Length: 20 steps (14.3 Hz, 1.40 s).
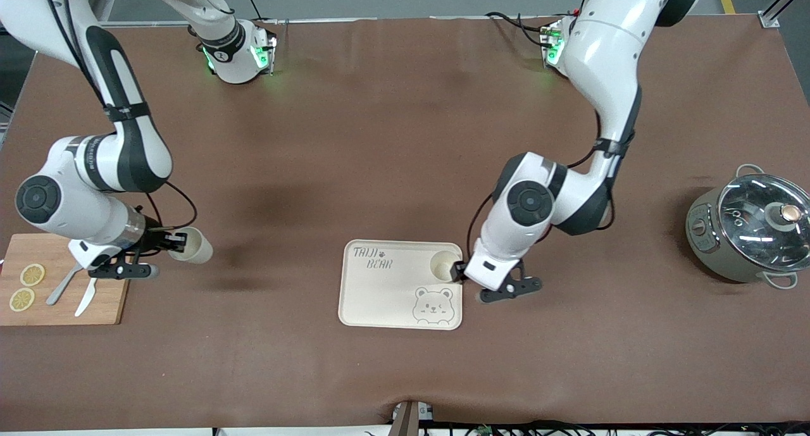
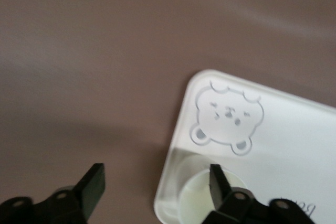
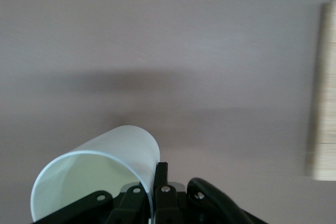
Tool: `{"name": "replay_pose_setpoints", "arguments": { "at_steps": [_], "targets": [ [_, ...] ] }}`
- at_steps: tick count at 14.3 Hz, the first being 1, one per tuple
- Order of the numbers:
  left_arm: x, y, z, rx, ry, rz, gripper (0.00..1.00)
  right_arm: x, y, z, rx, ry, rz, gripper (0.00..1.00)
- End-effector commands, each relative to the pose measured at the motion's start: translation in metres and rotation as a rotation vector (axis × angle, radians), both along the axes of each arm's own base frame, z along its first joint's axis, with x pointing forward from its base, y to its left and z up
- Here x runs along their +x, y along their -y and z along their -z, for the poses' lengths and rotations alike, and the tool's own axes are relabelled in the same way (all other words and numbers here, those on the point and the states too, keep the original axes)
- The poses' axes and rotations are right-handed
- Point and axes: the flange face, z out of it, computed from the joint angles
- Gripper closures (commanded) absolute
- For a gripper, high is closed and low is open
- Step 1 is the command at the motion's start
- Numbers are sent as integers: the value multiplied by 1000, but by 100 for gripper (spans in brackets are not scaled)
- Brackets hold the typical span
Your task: Place white IKEA cup upright on tray with both arms
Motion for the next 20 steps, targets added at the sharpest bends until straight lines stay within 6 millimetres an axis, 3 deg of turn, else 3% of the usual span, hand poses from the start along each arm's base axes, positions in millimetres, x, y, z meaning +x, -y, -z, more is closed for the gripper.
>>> {"name": "replay_pose_setpoints", "arguments": {
  "at_steps": [1, 3, 5, 7, 10, 12, 14, 20],
  "targets": [
    [5, -33, -46, 19, 18, -28, 0, 17, -56, 1, 21, 2, 98, 100],
    [17, -71, -70, 24, 29, -46, 0, 23, -93, 3, 30, 4, 178, 100],
    [20, -108, -91, 53, -5, -1, 0, 26, -144, 6, 47, 5, 269, 100],
    [26, -159, -117, 72, -11, 47, 0, 28, -190, 15, 52, -2, 364, 100],
    [30, -230, -129, 100, -51, 125, 0, 27, -241, 32, 60, -5, 448, 100],
    [33, -259, -126, 108, -61, 151, 0, 27, -272, 32, 92, 9, 523, 100],
    [35, -268, -121, 110, -69, 160, 0, 19, -294, 43, 88, -5, 539, 100],
    [34, -266, -116, 111, -81, 161, 0, -2, -351, 76, 126, 12, 576, 100]
  ]
}}
